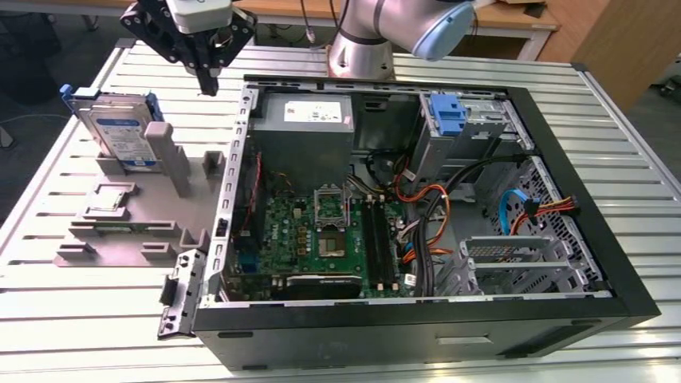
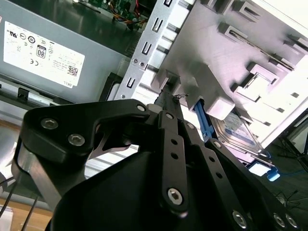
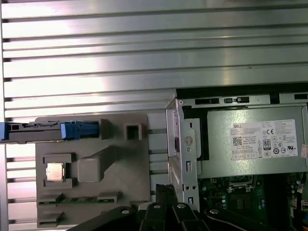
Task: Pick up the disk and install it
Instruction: 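Reach for the disk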
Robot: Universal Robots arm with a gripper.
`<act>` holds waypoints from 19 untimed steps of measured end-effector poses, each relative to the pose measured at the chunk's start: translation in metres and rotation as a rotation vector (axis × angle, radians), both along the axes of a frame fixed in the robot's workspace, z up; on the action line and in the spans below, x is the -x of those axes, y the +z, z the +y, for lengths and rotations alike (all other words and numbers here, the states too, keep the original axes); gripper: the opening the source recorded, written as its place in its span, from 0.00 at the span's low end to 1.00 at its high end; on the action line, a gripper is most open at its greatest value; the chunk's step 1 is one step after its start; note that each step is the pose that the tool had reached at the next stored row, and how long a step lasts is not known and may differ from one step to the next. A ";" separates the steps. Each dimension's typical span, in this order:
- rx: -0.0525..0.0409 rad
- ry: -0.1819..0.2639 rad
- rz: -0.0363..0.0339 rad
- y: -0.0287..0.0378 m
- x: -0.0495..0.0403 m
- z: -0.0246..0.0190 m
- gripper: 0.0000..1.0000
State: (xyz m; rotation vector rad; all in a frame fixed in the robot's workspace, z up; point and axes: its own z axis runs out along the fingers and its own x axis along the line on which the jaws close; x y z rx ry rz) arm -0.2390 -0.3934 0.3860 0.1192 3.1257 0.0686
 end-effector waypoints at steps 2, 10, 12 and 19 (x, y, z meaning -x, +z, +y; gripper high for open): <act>-0.0001 0.000 -0.0001 -0.0001 0.0012 0.0000 0.10; -0.0001 0.000 -0.0001 -0.0003 0.0065 0.0000 0.10; 0.0000 0.000 0.0000 -0.0002 0.0083 0.0000 0.10; -0.0001 0.000 0.0000 -0.0003 0.0136 0.0000 0.10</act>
